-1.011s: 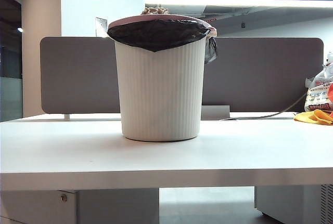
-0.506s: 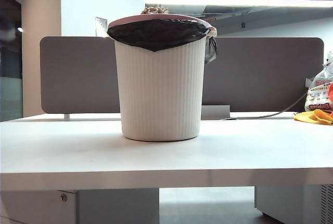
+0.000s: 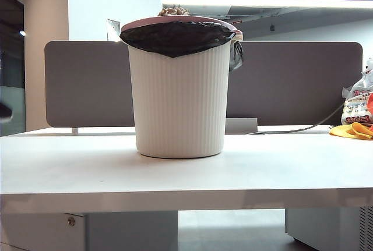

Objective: Pick up all the trash on the table and put it in the trash can.

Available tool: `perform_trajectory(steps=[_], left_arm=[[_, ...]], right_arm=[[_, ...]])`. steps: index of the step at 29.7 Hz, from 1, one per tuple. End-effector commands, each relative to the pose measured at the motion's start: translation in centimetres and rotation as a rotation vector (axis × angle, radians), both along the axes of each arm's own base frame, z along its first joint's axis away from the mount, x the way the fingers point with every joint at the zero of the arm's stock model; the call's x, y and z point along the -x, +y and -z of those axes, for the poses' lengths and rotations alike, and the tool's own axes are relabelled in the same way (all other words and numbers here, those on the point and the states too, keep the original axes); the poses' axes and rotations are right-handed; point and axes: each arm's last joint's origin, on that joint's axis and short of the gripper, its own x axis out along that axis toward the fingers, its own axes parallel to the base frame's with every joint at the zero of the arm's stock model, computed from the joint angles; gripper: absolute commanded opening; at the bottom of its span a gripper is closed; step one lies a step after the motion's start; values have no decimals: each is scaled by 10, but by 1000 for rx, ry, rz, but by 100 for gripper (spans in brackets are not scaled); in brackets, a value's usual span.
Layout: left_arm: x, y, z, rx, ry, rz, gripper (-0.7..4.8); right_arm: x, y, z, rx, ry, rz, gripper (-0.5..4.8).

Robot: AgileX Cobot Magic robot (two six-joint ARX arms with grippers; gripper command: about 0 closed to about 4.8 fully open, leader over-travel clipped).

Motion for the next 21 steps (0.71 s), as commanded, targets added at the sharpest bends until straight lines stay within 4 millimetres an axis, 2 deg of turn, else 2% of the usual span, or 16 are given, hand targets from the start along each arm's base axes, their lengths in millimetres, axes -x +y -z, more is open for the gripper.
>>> perform_trajectory(steps=[1, 4, 15, 21], left_arm=[[0, 1, -1, -6, -14, -16, -6], [0, 2, 3, -29, 22, -37, -4], [1, 2, 5, -36, 41, -29, -5], [3, 12, -4, 13, -52, -92, -5]], right_arm=[[1, 0, 3, 0, 22, -19, -1], [2, 0, 9, 17, 87, -20, 0], [2, 0, 8, 13, 71, -19, 0], [4, -2, 2, -4, 7, -3, 0]])
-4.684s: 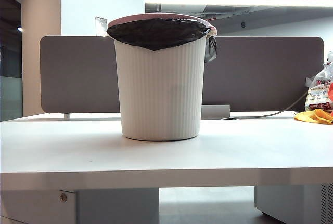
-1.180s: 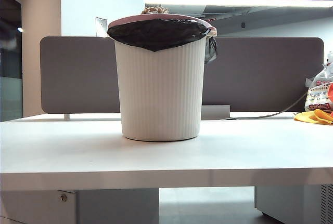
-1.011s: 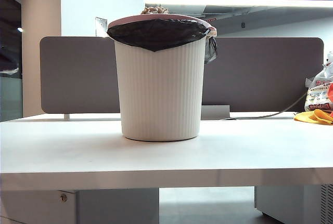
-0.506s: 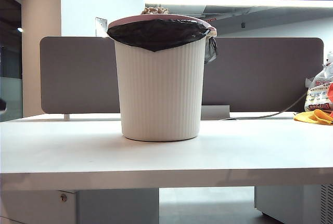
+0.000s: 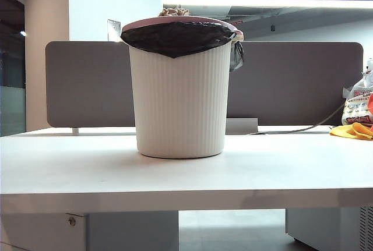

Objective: Pick up all the trash on the table and put it in the trash can.

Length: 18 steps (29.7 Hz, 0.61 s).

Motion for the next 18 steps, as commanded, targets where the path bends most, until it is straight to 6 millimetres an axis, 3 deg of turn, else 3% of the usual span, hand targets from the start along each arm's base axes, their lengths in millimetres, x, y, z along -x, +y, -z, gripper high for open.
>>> perform_trajectory(steps=[1, 11, 18], left_arm=[[-3, 11, -2, 9, -26, -89, -4], [-2, 42, -11, 22, -128, -392, -4], [0, 47, -13, 23, -161, -449, -4]], right_arm=[[0, -4, -3, -14, -46, 34, 0], [1, -26, -13, -23, -173, 253, 0], [1, -29, -13, -22, -174, 278, 0]])
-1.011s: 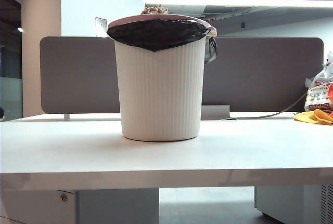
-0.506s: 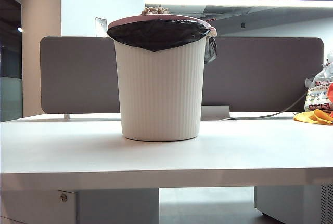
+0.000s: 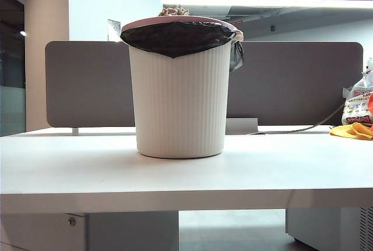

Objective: Pick up all the trash on the table and put it in the trash can.

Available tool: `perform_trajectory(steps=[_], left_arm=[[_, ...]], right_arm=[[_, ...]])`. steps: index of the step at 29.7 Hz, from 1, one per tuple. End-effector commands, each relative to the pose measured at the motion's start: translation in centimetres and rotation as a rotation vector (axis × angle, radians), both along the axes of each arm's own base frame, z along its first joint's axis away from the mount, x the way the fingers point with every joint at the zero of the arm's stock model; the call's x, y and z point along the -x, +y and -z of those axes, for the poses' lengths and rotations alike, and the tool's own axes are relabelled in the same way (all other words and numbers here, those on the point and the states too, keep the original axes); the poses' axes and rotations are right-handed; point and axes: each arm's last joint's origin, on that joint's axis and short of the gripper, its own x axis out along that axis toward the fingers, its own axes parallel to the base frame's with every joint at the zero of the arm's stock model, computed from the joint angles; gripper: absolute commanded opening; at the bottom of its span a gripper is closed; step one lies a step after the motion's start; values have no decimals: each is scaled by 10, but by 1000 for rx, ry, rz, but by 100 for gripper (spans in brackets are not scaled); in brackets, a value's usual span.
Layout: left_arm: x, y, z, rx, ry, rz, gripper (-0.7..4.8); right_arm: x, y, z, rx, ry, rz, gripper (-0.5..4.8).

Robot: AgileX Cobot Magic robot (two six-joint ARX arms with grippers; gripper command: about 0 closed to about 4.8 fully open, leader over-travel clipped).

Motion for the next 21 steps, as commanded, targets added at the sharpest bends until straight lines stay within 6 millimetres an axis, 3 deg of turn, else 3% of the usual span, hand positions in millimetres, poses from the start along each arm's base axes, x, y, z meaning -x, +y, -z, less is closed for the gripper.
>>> perform_trajectory(steps=[1, 21], left_arm=[[0, 0, -1, -4, -7, 5, -4], [0, 0, -1, -4, -7, 6, -5]], right_arm=[[0, 0, 0, 0, -14, -2, 0], [0, -3, 0, 0, -13, 26, 0]])
